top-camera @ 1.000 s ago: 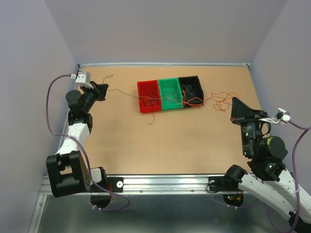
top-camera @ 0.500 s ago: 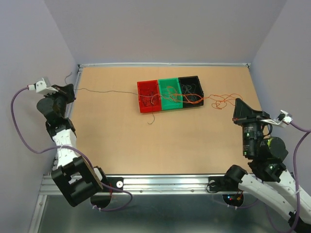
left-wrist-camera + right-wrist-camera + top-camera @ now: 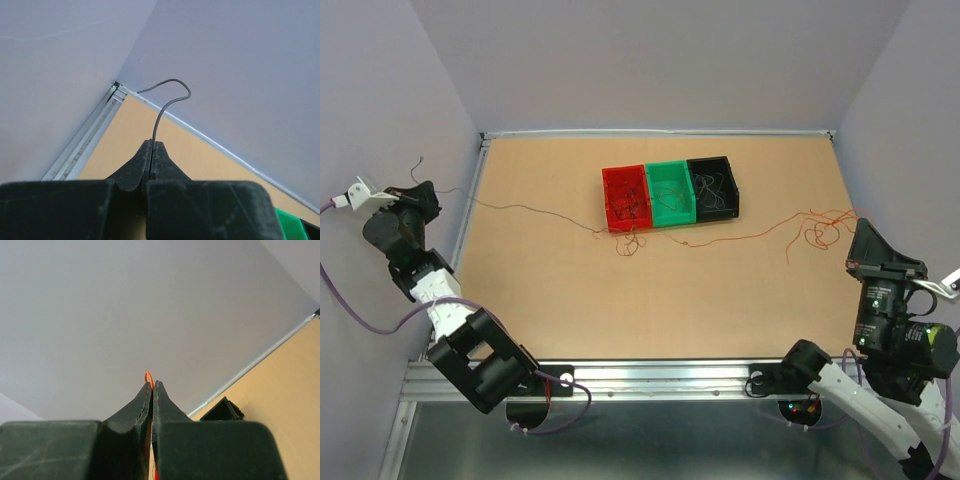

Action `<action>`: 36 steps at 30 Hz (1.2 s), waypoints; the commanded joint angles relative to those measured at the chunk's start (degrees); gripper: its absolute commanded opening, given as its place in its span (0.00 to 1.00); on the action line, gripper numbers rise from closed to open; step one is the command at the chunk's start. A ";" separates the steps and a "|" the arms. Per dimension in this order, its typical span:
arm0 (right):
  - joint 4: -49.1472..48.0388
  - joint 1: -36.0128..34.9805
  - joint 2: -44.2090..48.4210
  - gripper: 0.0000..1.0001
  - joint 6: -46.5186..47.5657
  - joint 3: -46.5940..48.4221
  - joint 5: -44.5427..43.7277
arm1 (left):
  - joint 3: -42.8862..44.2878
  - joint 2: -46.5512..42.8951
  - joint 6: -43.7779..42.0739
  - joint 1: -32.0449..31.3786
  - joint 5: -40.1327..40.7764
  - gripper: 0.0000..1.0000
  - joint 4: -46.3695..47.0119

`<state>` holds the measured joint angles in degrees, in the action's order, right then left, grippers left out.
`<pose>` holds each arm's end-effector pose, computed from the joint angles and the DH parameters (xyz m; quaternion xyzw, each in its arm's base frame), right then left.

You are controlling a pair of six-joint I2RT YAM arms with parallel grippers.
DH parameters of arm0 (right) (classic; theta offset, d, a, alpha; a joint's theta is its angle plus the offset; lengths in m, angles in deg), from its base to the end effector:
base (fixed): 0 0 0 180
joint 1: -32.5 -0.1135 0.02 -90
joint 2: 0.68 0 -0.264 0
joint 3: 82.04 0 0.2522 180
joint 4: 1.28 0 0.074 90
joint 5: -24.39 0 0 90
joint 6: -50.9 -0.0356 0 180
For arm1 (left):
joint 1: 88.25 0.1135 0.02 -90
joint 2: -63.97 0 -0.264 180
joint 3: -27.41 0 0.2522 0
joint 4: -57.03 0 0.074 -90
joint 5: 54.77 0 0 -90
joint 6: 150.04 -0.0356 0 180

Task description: Untangle the cables

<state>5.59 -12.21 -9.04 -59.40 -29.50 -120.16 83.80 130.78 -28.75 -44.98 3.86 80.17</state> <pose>0.0310 -0.0101 0.3850 0.3180 0.4723 0.2565 0.7810 0.2063 0.1688 0.3335 -0.1961 0.6062 -0.0894 0.7655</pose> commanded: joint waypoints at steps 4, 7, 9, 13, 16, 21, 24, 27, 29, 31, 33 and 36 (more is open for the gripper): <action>-0.31 -0.20 -7.42 0.01 1.04 1.55 3.47 | -1.49 -2.71 5.54 -0.64 -9.06 0.00 12.84; -0.22 -0.12 -13.41 0.01 1.48 3.57 6.54 | -3.16 -7.28 4.14 -0.81 -6.60 0.00 12.84; -0.14 -0.12 -16.15 0.01 2.27 4.63 13.53 | -4.13 -9.14 3.78 -1.16 -6.94 0.00 13.19; -0.14 -0.20 -24.75 0.00 2.98 7.08 30.26 | -6.59 -13.44 4.31 -4.32 -11.42 0.00 18.97; 0.39 -0.12 -32.84 0.01 3.51 9.11 42.82 | -8.09 -15.38 3.08 -8.71 -13.71 0.00 20.83; 6.72 -0.12 -46.11 0.00 4.91 17.19 58.03 | -9.76 -20.83 -0.96 -14.78 -16.00 0.00 22.16; 10.58 -0.12 -54.29 0.01 5.53 19.92 65.25 | -10.37 -23.91 -2.11 -16.46 -16.26 0.00 22.07; 10.76 -0.12 -60.44 0.02 5.27 21.16 67.29 | -9.68 -25.41 -1.32 -16.90 -17.14 0.00 22.16; 10.59 -0.20 -64.47 0.02 4.74 21.51 66.32 | -8.71 -25.41 -0.36 -16.81 -18.28 0.00 21.98; 10.41 -0.38 -66.95 0.02 3.86 22.30 67.11 | -6.95 -25.23 1.49 -16.81 -20.39 0.00 22.07; 10.32 -1.08 -70.63 0.02 3.51 23.09 69.73 | -4.51 -24.88 3.59 -16.90 -22.84 0.00 22.33; 9.89 -3.53 -74.33 0.05 3.77 24.23 69.58 | -0.73 -25.41 6.66 -17.07 -26.00 0.00 23.21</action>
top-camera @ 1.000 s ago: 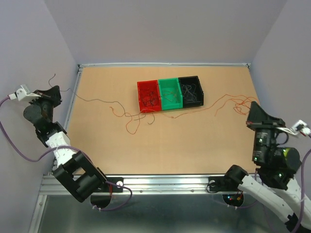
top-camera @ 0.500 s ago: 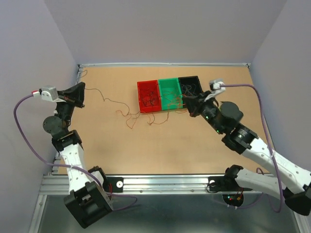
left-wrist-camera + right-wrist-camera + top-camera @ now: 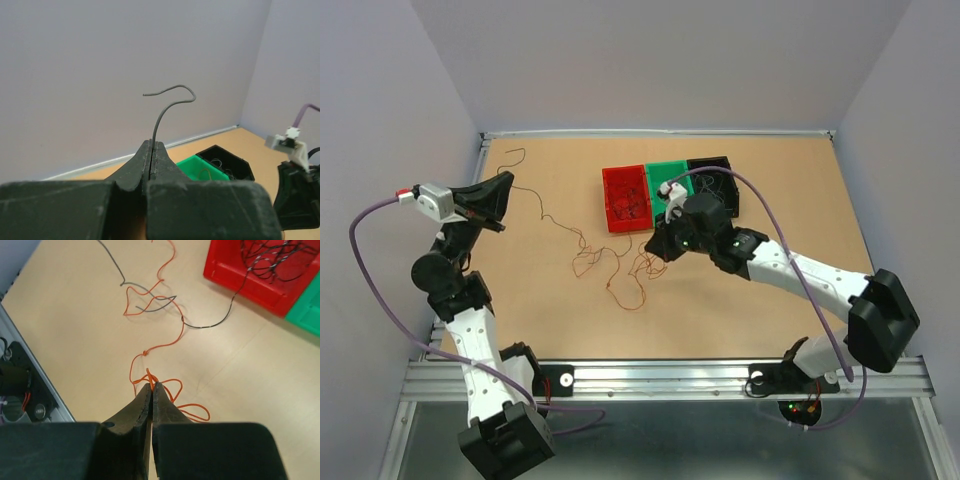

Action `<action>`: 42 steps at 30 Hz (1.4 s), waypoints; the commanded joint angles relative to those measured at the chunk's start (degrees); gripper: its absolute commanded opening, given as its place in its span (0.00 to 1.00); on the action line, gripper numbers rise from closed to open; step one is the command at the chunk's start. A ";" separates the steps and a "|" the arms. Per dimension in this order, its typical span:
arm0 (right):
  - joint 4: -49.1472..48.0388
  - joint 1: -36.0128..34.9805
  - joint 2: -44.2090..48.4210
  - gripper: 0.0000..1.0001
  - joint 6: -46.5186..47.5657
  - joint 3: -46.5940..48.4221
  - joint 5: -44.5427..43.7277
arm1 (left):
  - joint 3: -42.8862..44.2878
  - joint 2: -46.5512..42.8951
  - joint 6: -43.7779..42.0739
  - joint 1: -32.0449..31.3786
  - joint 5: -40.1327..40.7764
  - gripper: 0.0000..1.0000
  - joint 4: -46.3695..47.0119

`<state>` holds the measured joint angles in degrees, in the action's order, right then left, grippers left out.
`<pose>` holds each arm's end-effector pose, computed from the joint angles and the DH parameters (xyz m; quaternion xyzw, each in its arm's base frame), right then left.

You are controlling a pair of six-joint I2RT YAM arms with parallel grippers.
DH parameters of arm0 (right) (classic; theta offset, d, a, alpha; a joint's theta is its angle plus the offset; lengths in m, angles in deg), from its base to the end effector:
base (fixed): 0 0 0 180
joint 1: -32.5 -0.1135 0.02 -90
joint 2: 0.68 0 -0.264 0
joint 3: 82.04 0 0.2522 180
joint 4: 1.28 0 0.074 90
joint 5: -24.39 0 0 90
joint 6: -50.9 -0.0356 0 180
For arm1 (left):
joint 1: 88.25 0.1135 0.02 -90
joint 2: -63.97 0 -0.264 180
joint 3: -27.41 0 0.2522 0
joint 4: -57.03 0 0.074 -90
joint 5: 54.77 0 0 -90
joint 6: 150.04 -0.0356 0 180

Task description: Untangle the cables

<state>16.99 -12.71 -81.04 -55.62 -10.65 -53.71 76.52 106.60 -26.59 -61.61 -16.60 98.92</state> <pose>0.2214 0.2335 0.2846 -0.2627 0.8093 0.3417 0.3992 0.1378 0.0378 0.3925 0.1936 0.4812 -0.2050 0.8300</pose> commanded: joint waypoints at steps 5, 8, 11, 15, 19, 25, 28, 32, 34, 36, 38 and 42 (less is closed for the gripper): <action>-2.67 -6.03 -7.26 0.12 2.18 6.62 1.99 | 12.62 -4.31 9.61 -0.88 -9.42 0.00 5.16; -3.98 -6.56 -9.55 0.12 2.54 6.71 1.81 | 16.58 -6.68 12.25 -0.88 -11.35 0.00 4.99; -8.18 -7.00 -10.43 0.12 2.98 5.66 2.51 | 20.62 -9.14 13.04 -0.88 -13.63 0.00 4.99; -16.01 -7.52 -9.56 0.25 3.41 1.27 2.95 | 24.76 -10.99 10.41 -0.88 -14.87 0.00 -0.28; -24.89 -7.70 -8.15 0.40 3.85 -4.27 0.94 | 28.10 -10.90 9.09 -0.97 -15.58 0.00 -4.58; -32.36 -7.61 -10.34 0.68 6.40 -7.44 0.23 | 31.09 -8.89 7.59 -0.88 -15.93 0.00 -9.51; -34.39 -7.87 -10.96 0.73 7.63 -8.49 -0.91 | 31.70 -8.27 8.03 -0.88 -15.93 0.00 -9.95; -35.36 -8.31 -12.54 0.76 9.21 -7.36 -3.63 | 32.50 -7.21 8.73 -0.88 -16.46 0.00 -10.39; -35.36 -8.58 -13.59 0.77 10.71 -5.87 -4.51 | 33.29 -6.86 8.47 -0.88 -16.63 0.00 -11.01; -35.02 -8.84 -15.18 0.77 12.72 -4.90 -4.87 | 34.77 -6.42 7.08 -0.88 -16.55 0.00 -13.73; -34.66 -8.84 -15.88 0.77 14.05 -4.19 -5.92 | 35.57 -5.72 6.19 -0.88 -16.28 0.00 -16.01; -34.66 -8.93 -16.15 0.77 15.99 -4.63 -6.80 | 37.15 -4.75 3.64 -0.88 -14.09 0.00 -19.53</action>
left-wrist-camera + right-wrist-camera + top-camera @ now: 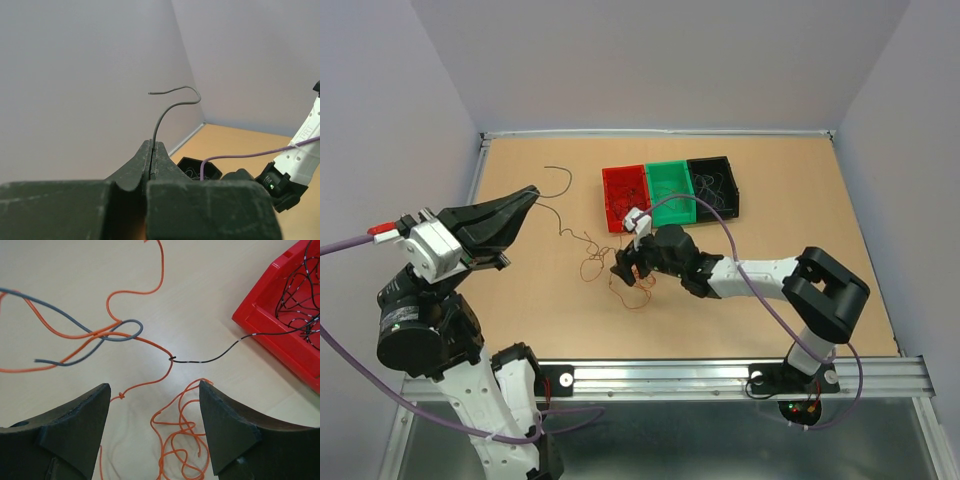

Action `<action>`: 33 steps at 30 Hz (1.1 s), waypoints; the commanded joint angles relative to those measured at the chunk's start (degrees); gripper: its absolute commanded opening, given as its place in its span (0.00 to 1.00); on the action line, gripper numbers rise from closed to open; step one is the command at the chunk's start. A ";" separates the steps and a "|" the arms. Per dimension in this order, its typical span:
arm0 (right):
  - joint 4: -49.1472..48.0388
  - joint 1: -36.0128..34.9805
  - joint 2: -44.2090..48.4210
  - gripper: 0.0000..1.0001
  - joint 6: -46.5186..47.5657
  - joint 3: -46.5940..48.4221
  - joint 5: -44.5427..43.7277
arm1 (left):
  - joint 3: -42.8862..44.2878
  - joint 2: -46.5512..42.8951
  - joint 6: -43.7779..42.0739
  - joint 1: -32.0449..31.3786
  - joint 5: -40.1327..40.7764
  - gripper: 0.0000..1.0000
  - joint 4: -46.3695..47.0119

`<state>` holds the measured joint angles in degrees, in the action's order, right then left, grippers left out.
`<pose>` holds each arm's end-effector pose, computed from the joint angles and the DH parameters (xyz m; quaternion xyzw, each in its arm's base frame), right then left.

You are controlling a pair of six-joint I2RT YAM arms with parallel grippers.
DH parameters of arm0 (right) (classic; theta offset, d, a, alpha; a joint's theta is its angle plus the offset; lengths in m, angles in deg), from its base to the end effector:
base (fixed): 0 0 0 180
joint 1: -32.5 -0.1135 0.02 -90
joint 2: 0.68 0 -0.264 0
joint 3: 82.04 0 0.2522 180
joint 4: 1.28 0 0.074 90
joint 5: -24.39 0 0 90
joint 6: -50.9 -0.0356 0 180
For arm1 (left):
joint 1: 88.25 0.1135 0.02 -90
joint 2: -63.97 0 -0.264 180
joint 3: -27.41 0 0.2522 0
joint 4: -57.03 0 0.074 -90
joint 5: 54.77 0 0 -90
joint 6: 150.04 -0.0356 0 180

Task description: Untangle the cables

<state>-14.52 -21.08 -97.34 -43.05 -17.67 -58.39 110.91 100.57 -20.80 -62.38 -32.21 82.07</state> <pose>0.2144 0.2981 0.2053 -0.3743 0.7224 0.3237 0.4830 0.0211 -0.0263 0.5384 0.3919 0.4051 -0.1822 0.8057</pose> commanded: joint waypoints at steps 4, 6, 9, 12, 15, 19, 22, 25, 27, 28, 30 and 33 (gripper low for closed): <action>-4.28 -0.65 -1.69 0.75 6.93 3.79 -2.74 | 4.27 3.21 -0.58 -0.12 0.64 0.00 -2.86; -5.16 -0.65 -3.18 0.75 7.28 4.76 -1.87 | 4.71 4.09 0.39 -0.12 0.20 0.00 -2.77; -5.25 -1.52 -4.94 0.75 8.68 7.22 -2.21 | 5.32 4.79 0.66 -0.20 0.38 0.00 -2.68; -5.51 -1.96 -6.25 0.74 9.92 9.06 -4.58 | 5.94 6.28 1.80 -0.12 0.03 0.00 -2.77; -6.31 -2.14 -6.96 0.67 10.10 9.94 -5.20 | 6.90 7.61 3.38 -0.12 -0.41 0.00 -2.68; -6.22 -2.23 -6.96 0.20 8.09 10.21 -2.32 | 8.13 9.63 3.91 -0.12 0.20 0.00 -2.68; -6.31 -2.84 -5.39 0.02 5.63 7.93 -2.48 | 11.02 13.04 3.39 -0.12 2.31 0.00 -2.68; -6.04 -2.93 -3.54 0.00 1.59 3.98 -4.40 | 17.78 18.13 1.46 -0.11 5.29 0.00 -6.36; -5.08 -2.93 -1.70 0.01 -1.48 0.74 -3.80 | 23.92 20.61 -1.87 -0.11 9.33 0.00 -9.43; -4.99 -3.11 -0.47 0.00 -2.55 -0.67 -3.36 | 25.70 21.49 -4.67 -0.12 11.87 0.00 -11.80; -4.47 -3.19 4.45 0.01 -5.01 -3.66 -4.23 | 28.60 23.69 -10.48 -0.03 18.45 0.00 -16.30; -1.67 -3.28 12.35 0.01 -8.79 -9.29 -6.95 | 33.00 25.97 -17.23 -0.03 23.64 0.00 -20.59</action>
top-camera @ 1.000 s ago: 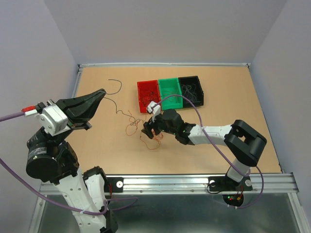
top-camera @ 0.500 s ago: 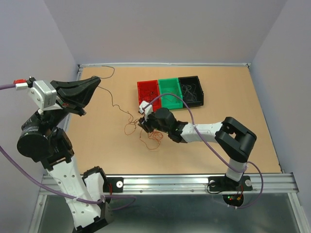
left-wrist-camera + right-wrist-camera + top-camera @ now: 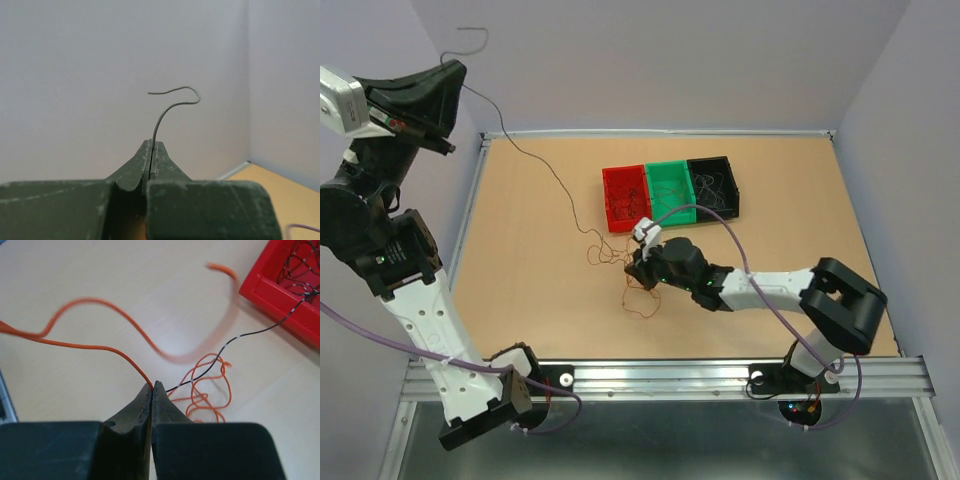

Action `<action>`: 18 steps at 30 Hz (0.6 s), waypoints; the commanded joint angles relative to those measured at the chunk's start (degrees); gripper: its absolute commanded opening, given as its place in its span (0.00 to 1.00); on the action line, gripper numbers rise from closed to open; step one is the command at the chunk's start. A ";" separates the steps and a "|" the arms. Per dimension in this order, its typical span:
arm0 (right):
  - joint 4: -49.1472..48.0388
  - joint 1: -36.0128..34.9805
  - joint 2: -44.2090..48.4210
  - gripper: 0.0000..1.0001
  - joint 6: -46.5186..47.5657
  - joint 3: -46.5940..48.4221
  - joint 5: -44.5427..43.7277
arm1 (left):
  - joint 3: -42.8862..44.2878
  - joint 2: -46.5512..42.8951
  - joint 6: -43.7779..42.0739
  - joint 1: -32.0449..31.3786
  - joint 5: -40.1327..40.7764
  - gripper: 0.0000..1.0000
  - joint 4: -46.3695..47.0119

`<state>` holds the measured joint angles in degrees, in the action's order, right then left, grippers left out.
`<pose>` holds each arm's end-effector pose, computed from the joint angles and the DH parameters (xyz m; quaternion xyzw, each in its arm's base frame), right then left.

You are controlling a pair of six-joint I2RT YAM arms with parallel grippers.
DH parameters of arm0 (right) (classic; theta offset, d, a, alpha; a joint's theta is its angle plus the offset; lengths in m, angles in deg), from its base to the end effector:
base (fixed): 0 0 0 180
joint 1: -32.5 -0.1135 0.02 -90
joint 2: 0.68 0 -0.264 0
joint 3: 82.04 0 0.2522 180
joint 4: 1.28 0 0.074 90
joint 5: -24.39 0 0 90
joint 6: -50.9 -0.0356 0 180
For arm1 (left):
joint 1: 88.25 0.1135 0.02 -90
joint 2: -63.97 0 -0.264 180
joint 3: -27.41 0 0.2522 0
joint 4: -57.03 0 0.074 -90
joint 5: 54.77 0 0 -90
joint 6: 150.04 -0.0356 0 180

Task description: Untangle the cables

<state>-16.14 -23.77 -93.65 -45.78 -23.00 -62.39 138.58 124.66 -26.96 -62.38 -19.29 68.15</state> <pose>0.1907 0.2893 0.2006 -0.3562 0.7323 0.3223 0.4827 0.0993 0.0159 0.6215 0.2793 0.4083 -0.1663 0.8530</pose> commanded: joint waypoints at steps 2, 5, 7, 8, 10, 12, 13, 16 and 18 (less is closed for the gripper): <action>2.68 -0.59 11.57 0.01 -8.08 -5.80 -6.55 | 8.32 2.77 -15.13 -0.12 14.16 0.00 -9.84; 9.79 -0.59 15.00 0.01 -9.67 -7.92 -13.32 | 9.73 2.95 -21.64 -0.03 27.23 0.00 -16.17; 11.48 -0.59 15.97 0.01 -10.63 -8.19 -15.78 | 9.03 2.51 -25.08 -0.11 30.42 0.00 -16.97; 13.05 -0.51 16.15 0.00 -11.68 -8.45 -19.10 | 9.03 2.42 -25.87 -0.03 34.70 0.00 -18.11; 14.81 -0.42 15.89 0.01 -13.87 -8.19 -21.67 | 9.64 2.59 -27.97 -0.11 39.47 0.00 -19.08; 17.44 0.11 15.36 0.01 -16.60 -8.19 -23.34 | 10.35 3.38 -30.26 -0.03 46.13 0.00 -20.22; 17.63 0.80 15.45 0.01 -18.96 -8.97 -22.83 | 10.96 3.82 -30.79 -0.11 47.56 0.00 -20.49; 18.60 1.34 16.67 0.01 -23.99 -10.91 -24.75 | 10.97 4.62 -32.11 -0.03 50.48 0.00 -21.45; 21.75 2.04 18.87 0.00 -26.18 -11.35 -27.21 | 10.00 4.53 -32.29 -0.03 50.74 0.00 -21.46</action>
<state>0.27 -22.96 -77.91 -64.51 -32.01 -83.29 147.30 129.40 -55.92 -62.38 24.97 45.81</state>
